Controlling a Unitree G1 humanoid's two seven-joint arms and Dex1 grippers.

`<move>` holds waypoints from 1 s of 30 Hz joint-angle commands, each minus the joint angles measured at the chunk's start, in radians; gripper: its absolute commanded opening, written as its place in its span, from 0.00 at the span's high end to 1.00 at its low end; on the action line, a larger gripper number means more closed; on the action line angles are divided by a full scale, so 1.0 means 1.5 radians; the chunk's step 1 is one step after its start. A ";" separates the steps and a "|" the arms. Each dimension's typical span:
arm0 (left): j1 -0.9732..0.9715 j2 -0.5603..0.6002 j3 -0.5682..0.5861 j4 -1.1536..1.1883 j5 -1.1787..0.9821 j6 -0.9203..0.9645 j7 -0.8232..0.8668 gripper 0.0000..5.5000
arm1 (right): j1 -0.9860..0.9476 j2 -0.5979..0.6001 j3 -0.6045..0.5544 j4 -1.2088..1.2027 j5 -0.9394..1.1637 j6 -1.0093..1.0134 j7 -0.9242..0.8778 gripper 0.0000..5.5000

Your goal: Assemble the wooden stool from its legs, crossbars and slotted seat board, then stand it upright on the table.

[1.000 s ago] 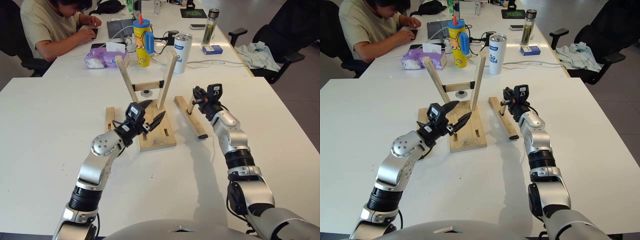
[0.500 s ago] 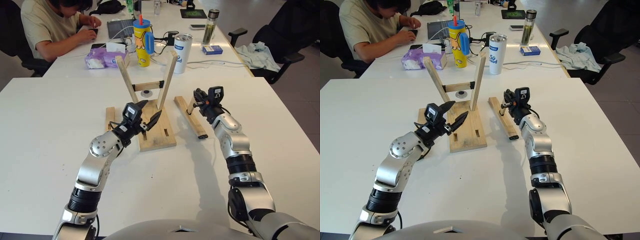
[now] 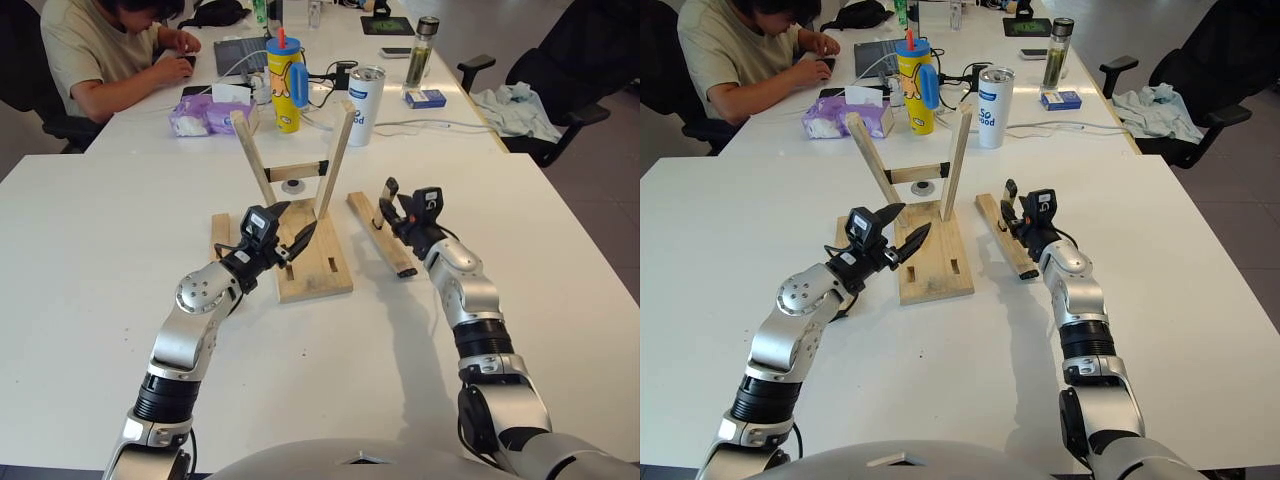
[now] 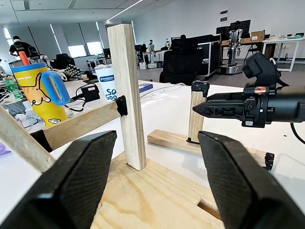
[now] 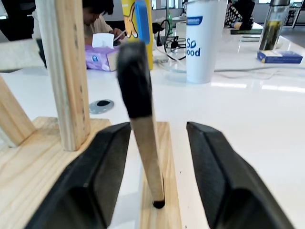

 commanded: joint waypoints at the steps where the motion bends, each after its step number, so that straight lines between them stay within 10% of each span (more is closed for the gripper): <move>1: -0.004 -0.001 0.002 0.006 0.005 -0.006 0.003 0.42 | -0.053 -0.006 -0.017 -0.055 0.016 0.014 -0.005 0.57; 17: -0.019 -0.013 -0.008 0.028 0.006 -0.013 -0.002 0.42 | -0.298 0.010 -0.049 0.145 -0.028 -0.173 -0.083 0.57; 30: -0.024 -0.008 0.008 0.035 0.003 -0.017 0.001 0.42 | -0.256 0.040 -0.020 0.504 -0.065 -0.052 -0.065 0.57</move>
